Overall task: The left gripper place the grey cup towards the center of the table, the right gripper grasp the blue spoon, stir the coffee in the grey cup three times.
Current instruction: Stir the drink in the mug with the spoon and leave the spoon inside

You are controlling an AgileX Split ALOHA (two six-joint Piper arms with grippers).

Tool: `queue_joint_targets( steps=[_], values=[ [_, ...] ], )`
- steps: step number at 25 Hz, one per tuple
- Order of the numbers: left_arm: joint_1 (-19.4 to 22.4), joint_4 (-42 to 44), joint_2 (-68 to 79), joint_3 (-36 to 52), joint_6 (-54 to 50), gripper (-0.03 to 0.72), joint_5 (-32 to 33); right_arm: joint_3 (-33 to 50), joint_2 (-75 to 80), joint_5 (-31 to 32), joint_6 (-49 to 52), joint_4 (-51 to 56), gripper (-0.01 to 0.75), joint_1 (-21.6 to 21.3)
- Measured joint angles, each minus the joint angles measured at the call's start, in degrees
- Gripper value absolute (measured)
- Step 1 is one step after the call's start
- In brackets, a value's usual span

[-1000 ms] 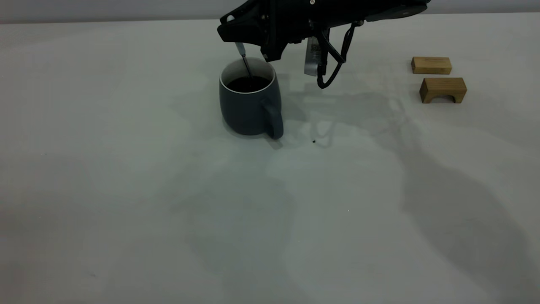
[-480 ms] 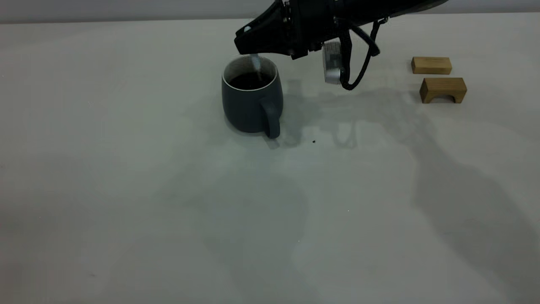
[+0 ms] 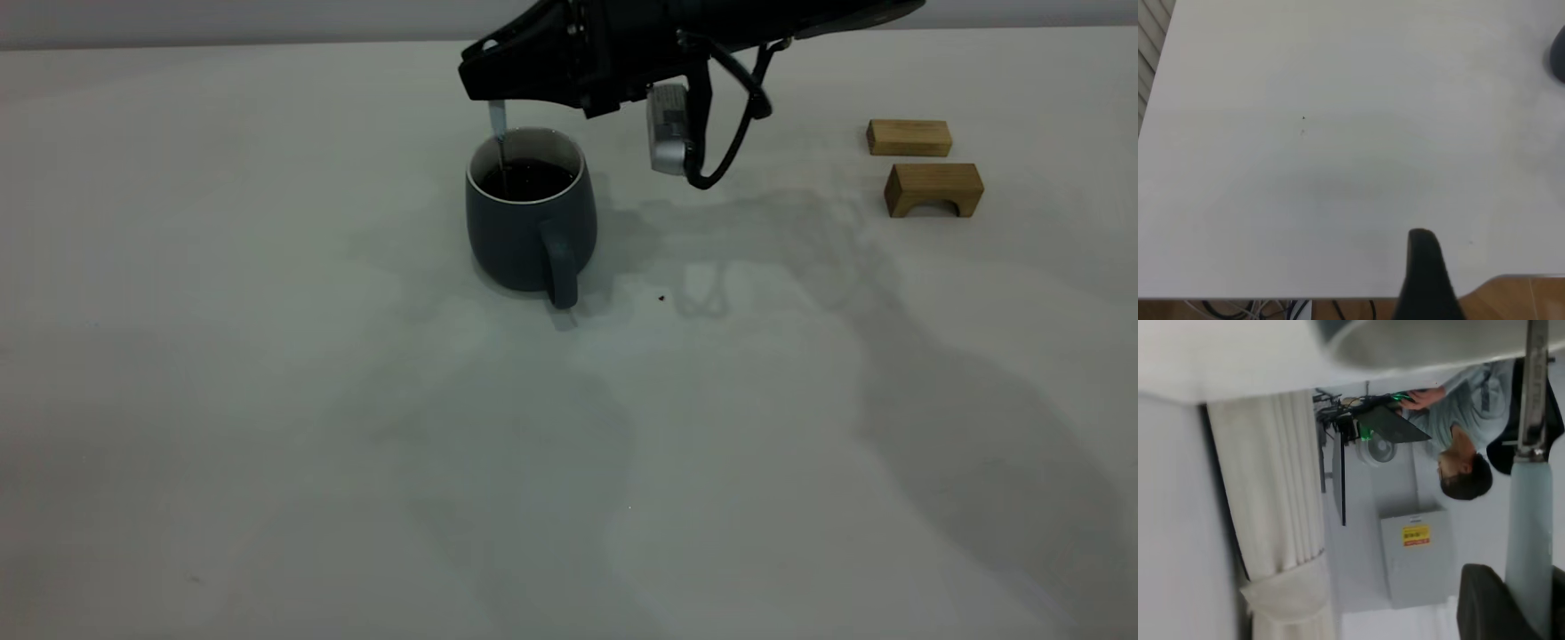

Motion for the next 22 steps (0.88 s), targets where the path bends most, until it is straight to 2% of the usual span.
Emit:
queue_joint_targets(
  steps=[6,11,14,22],
  values=[
    [0.0,0.0,0.0,0.0,0.0,0.587,0.0,0.0,0.0,-2.04,-12.58,2.03,0.145,0.02],
    [0.0,0.0,0.0,0.0,0.0,0.587,0.0,0.0,0.0,-2.16,-14.74,-0.69,0.145,-0.76],
    [0.0,0.0,0.0,0.0,0.0,0.587,0.0,0.0,0.0,-2.17,-11.86,-4.26,0.145,-1.83],
    [0.0,0.0,0.0,0.0,0.0,0.587,0.0,-0.23,-0.25,0.45,5.63,-8.5,0.142,-2.09]
  ],
)
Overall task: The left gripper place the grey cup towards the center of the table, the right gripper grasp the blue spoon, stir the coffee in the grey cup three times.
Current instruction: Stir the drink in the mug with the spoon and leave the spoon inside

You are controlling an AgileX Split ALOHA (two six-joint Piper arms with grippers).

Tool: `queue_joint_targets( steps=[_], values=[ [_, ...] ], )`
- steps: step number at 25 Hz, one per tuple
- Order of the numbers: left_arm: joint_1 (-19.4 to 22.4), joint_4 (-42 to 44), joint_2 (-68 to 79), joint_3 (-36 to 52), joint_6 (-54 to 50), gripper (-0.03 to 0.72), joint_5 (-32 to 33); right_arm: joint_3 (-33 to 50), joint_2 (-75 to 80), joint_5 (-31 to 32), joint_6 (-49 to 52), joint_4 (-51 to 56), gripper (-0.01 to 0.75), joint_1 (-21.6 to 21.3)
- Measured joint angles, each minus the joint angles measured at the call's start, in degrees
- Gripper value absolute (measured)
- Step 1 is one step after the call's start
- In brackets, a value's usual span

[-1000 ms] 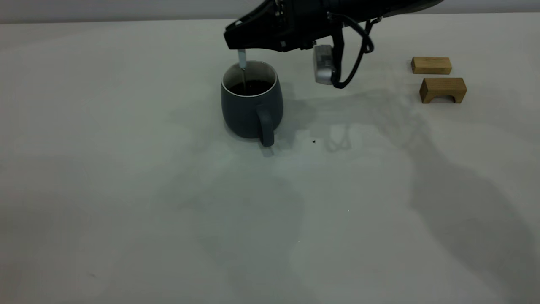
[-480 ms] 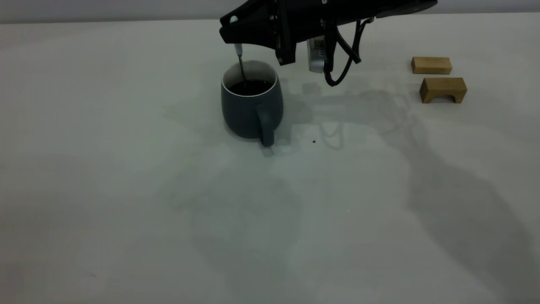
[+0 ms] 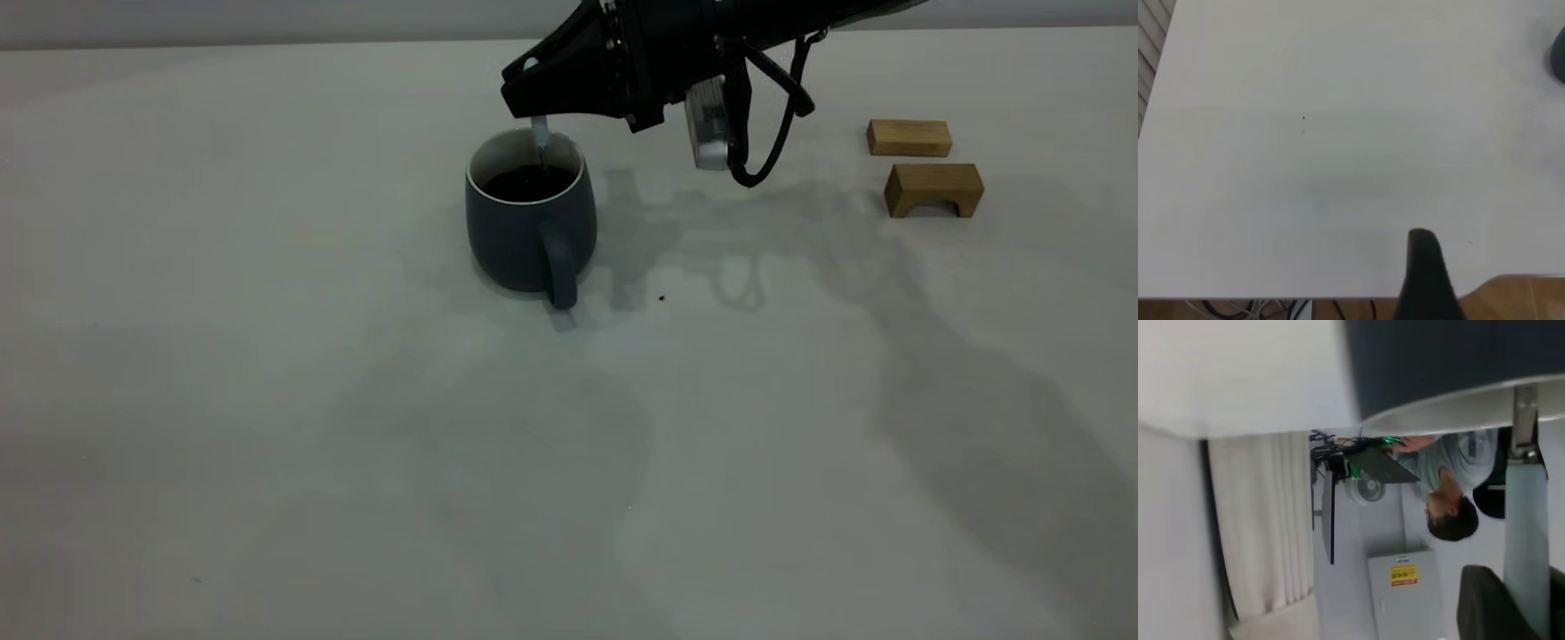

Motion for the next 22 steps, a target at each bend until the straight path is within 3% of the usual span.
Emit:
queue_joint_targets(
  steps=[7,16,22],
  values=[
    [0.0,0.0,0.0,0.0,0.05,0.587,0.0,0.0,0.12,-0.21,1.96,3.88,0.141,2.2],
    [0.0,0.0,0.0,0.0,0.05,0.587,0.0,0.0,0.13,-5.74,-15.7,8.39,0.141,3.18],
    [0.0,0.0,0.0,0.0,0.05,0.587,0.0,0.05,0.13,-5.77,-18.52,4.77,0.141,2.16]
  ],
)
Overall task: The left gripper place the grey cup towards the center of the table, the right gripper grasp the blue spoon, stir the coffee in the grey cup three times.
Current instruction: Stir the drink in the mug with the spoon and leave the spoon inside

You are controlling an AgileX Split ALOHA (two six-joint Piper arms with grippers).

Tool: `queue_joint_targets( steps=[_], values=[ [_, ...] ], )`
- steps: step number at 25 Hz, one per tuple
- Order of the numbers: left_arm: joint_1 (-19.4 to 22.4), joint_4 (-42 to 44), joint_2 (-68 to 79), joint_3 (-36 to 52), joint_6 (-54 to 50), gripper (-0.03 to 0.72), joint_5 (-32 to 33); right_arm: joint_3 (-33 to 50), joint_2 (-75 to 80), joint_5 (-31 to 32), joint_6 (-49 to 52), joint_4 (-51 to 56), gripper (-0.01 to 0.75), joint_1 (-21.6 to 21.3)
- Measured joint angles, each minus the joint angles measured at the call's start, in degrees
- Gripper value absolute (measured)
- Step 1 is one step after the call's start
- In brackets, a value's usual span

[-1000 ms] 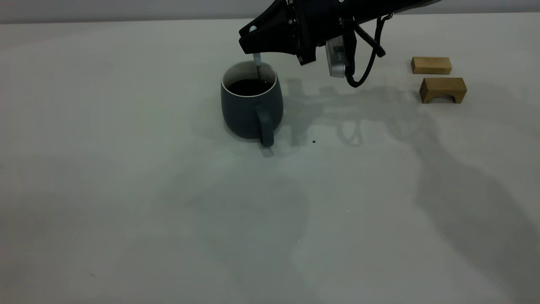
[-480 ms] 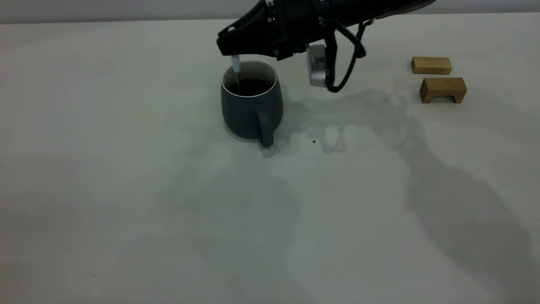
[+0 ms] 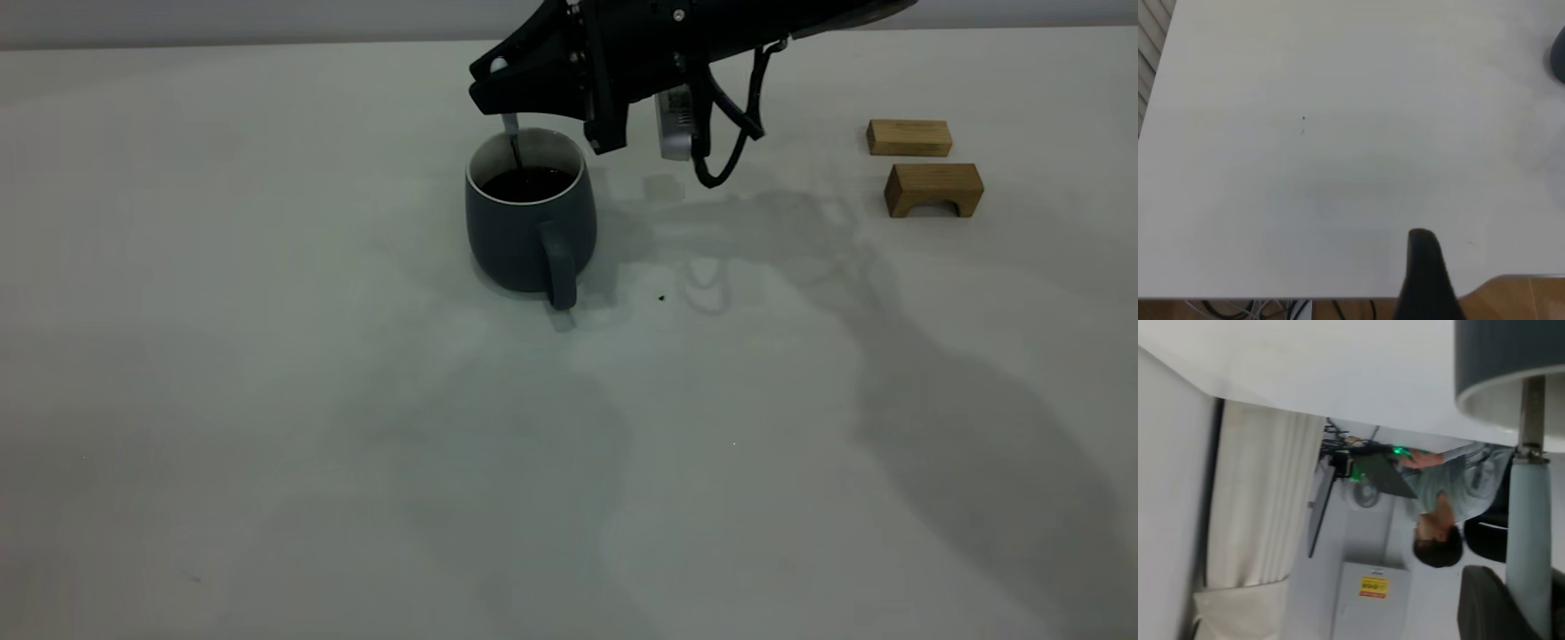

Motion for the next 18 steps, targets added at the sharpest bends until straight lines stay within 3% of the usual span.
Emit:
queue_joint_targets(
  steps=[18],
  values=[
    [0.0,0.0,0.0,0.0,0.0,0.587,0.0,-0.11,-0.5,5.38,4.27,-9.95,0.119,-1.86]
  ],
)
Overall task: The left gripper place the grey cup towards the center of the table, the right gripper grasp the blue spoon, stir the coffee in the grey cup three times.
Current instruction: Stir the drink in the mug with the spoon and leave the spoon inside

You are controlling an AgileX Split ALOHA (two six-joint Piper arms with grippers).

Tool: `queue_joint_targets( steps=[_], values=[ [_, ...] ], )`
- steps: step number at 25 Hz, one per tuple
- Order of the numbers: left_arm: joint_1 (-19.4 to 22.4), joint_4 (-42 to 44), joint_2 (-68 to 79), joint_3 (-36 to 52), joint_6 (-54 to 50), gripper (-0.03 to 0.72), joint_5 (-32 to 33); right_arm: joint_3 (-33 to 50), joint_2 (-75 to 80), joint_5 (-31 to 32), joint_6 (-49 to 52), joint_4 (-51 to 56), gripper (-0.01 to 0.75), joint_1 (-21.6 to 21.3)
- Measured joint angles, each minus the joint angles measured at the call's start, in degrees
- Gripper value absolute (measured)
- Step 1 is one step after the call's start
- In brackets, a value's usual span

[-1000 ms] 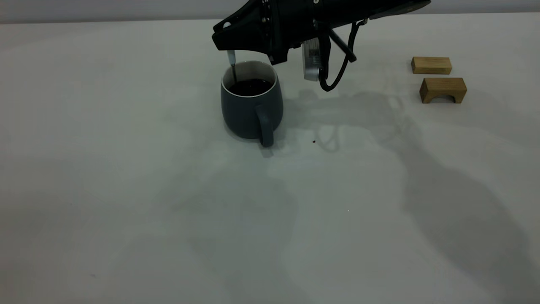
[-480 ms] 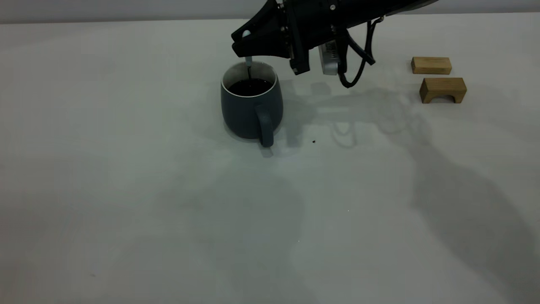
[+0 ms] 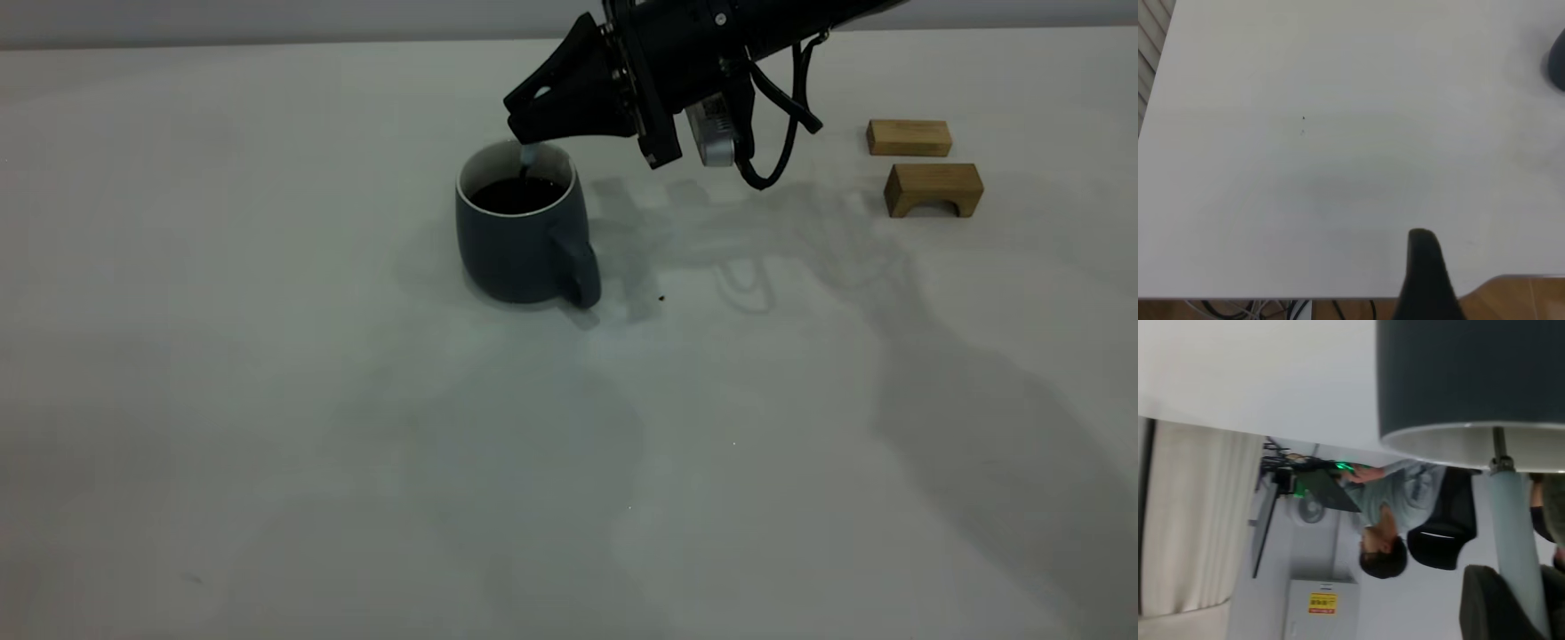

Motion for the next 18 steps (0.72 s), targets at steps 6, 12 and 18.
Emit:
queue_joint_targets(
  steps=[6,12,18],
  values=[
    [0.0,0.0,0.0,0.0,0.0,0.587,0.0,0.0,0.0,0.06,0.07,-0.29,0.118,0.0],
    [0.0,0.0,0.0,0.0,0.0,0.587,0.0,0.0,0.0,0.36,0.07,-0.54,0.118,0.0],
    [0.0,0.0,0.0,0.0,0.0,0.587,0.0,0.06,0.0,0.48,0.07,-1.46,0.205,0.0]
  ],
)
